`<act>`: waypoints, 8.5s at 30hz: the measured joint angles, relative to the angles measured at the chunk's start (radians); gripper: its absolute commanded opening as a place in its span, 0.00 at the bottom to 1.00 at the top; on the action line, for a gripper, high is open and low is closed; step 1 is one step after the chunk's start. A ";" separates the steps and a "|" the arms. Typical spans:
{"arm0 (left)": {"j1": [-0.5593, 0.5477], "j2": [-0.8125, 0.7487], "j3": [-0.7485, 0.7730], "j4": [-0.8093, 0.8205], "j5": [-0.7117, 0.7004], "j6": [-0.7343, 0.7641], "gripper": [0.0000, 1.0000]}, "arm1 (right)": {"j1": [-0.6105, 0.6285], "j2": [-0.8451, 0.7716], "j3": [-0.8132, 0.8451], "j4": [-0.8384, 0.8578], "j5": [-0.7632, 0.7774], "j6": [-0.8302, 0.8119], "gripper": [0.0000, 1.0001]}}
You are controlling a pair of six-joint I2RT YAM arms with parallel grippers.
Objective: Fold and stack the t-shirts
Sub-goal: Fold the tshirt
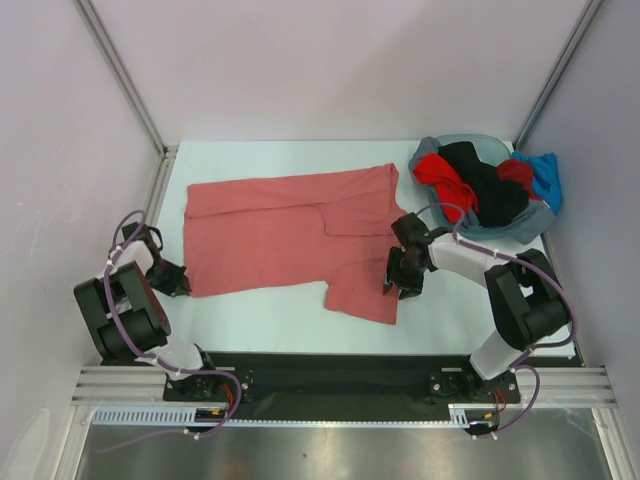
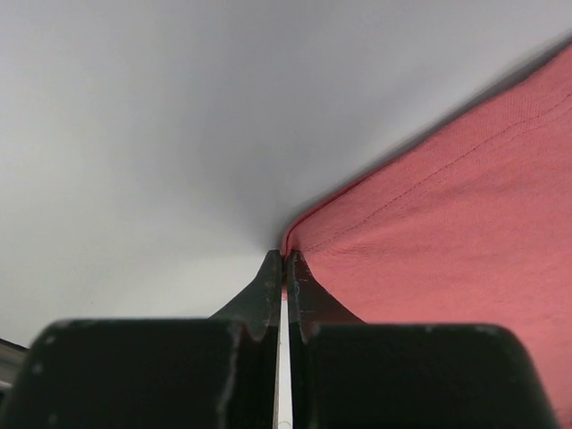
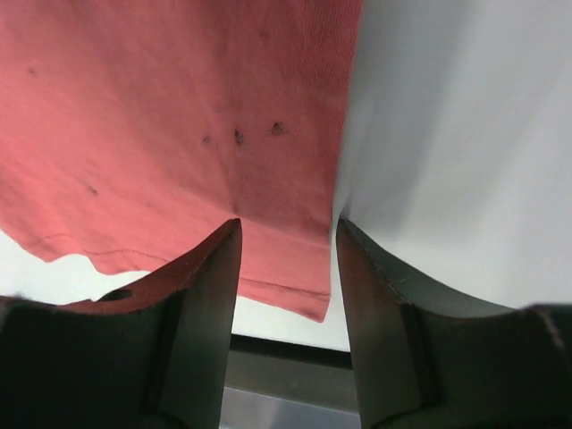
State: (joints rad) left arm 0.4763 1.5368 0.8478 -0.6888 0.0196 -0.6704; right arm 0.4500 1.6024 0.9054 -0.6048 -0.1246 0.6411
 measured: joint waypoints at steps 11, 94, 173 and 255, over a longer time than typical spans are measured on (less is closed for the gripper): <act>0.000 -0.013 -0.018 0.007 0.011 0.022 0.00 | 0.053 0.071 0.070 -0.083 0.117 0.126 0.35; -0.117 0.494 0.712 -0.201 0.031 -0.089 0.01 | -0.238 0.681 1.162 -0.379 -0.006 -0.192 0.00; -0.293 0.272 0.586 -0.096 0.038 0.023 0.44 | -0.147 0.759 1.392 -0.404 0.038 -0.265 0.70; -0.365 0.195 0.362 -0.084 0.153 0.138 0.52 | -0.246 0.118 0.160 0.210 -0.040 0.179 0.91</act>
State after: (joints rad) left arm 0.1108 1.7313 1.2098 -0.7723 0.1722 -0.5320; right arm 0.2043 1.7206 1.0657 -0.3950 -0.1650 0.8200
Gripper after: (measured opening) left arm 0.519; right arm 0.942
